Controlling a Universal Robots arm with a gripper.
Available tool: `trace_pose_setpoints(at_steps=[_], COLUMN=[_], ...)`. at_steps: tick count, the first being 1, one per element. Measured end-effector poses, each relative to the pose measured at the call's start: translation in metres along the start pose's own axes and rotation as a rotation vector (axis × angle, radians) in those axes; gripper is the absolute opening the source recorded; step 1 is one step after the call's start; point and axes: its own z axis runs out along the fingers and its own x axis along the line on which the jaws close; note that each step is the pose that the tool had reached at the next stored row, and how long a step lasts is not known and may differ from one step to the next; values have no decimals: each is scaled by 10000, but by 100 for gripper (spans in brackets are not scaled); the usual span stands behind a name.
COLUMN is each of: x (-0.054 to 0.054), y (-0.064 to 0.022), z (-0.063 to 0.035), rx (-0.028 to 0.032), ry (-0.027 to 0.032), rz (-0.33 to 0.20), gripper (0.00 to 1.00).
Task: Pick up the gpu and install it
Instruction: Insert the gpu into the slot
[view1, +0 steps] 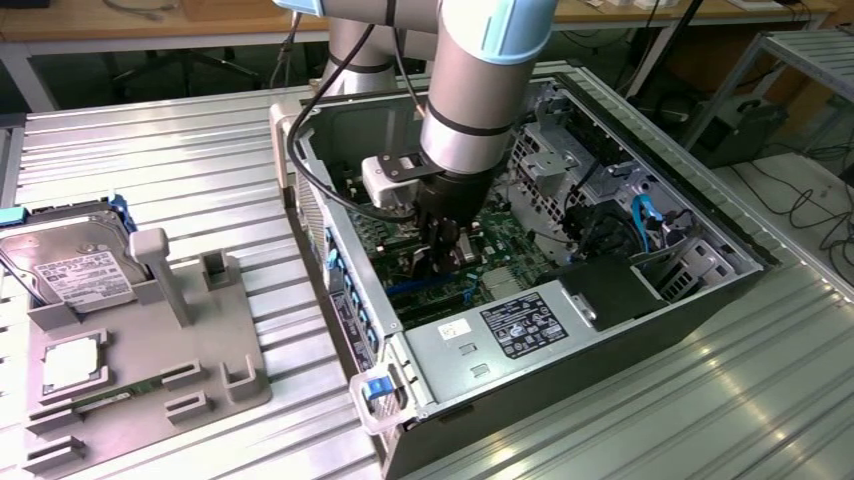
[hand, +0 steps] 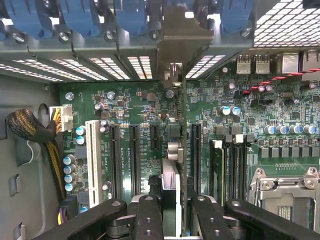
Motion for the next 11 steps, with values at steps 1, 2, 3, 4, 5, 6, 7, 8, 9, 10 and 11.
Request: trace_pose_setpoints(at_steps=[1,2,3,4,5,6,7,8,9,10,11], x=[0,0,0,-1,-2,-2,-2,-2,-2,-1,-2], y=[0,0,0,0,0,0,0,0,0,0,0], z=[0,0,0,2,6,8,8,8,9,12,18], rx=[0,0,0,0,1,0,0,-1,-1,0,1], ry=[1,1,1,-3,-18,-29,-32,-33,-33,-34,-37], rz=[-1,-2,-1,-2,-2,-2,-1,-1,-2,-2,-3], gripper=[28,28,28,28,28,28,28,28,28,28,28])
